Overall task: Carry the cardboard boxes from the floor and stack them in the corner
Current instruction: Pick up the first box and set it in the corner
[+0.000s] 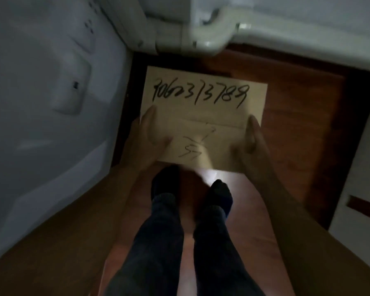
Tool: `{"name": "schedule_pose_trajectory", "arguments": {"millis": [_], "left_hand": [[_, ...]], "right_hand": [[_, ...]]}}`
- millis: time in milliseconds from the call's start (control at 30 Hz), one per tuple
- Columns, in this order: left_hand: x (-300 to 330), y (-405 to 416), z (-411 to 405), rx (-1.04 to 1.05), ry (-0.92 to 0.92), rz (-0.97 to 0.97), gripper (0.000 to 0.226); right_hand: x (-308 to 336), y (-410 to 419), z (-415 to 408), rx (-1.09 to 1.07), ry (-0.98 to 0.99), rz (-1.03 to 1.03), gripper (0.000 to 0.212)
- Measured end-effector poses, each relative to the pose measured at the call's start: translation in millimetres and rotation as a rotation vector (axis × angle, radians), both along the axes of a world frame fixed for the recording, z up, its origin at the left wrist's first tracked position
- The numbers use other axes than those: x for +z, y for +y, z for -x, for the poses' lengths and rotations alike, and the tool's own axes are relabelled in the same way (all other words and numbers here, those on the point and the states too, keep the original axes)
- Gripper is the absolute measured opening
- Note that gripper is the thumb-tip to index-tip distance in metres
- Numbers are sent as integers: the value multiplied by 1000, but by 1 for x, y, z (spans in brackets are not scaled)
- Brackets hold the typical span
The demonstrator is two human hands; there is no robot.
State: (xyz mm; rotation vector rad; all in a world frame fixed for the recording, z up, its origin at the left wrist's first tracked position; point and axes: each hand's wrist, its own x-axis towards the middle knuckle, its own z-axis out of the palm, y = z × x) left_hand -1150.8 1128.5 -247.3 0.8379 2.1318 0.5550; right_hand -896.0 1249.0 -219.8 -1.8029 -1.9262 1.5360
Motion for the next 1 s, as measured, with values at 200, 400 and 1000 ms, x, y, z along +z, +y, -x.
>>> {"name": "schedule_pose_trajectory", "arguments": {"millis": [200,400,1000], "left_hand": [[-68,-10,0,-45,151,74,95],[-54,10,-5,-621,415,153,127],[163,33,27,-552,105,298,62]], "right_hand": [[-78,-17,18,28,-4,-28,90],[-76,-12,30,-2,-75,-4,108],[105,-22,79,310,-384,165,58]]}}
